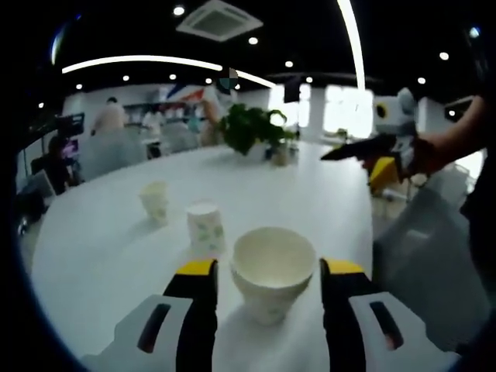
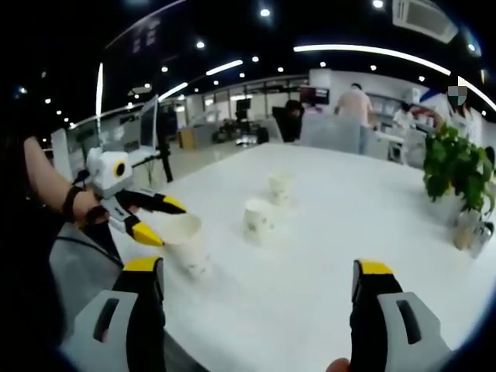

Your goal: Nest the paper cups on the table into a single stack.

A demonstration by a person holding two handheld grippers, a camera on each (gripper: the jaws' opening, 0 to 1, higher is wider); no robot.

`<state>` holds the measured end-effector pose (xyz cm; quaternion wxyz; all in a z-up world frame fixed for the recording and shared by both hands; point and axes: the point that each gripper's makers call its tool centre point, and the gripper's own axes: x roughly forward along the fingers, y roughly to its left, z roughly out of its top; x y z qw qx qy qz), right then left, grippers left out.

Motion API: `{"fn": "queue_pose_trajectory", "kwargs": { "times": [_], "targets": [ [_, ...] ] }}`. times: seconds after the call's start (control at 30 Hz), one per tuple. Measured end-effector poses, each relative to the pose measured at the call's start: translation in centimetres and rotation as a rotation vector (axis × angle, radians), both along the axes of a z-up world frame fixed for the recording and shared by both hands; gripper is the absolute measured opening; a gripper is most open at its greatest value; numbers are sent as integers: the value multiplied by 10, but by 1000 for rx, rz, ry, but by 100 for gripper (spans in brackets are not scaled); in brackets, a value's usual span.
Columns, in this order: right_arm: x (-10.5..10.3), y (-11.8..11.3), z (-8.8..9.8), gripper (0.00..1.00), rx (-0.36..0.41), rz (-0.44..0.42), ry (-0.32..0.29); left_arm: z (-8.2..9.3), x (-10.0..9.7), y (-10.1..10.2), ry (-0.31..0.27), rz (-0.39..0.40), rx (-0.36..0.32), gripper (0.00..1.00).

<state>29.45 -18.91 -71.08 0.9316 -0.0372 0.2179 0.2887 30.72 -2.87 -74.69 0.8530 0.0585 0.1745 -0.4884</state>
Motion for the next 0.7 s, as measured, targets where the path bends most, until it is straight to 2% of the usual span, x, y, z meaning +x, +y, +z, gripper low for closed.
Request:
{"fn": "queue_pose_trajectory", "kwargs": {
  "times": [0.5, 0.7],
  "targets": [
    [-2, 4, 5, 99, 3, 11, -9, 17, -5, 18, -30, 29, -4, 57],
    [-3, 2, 3, 100, -1, 15, -4, 26, -1, 34, -42, 77, -12, 61]
  ]
}}
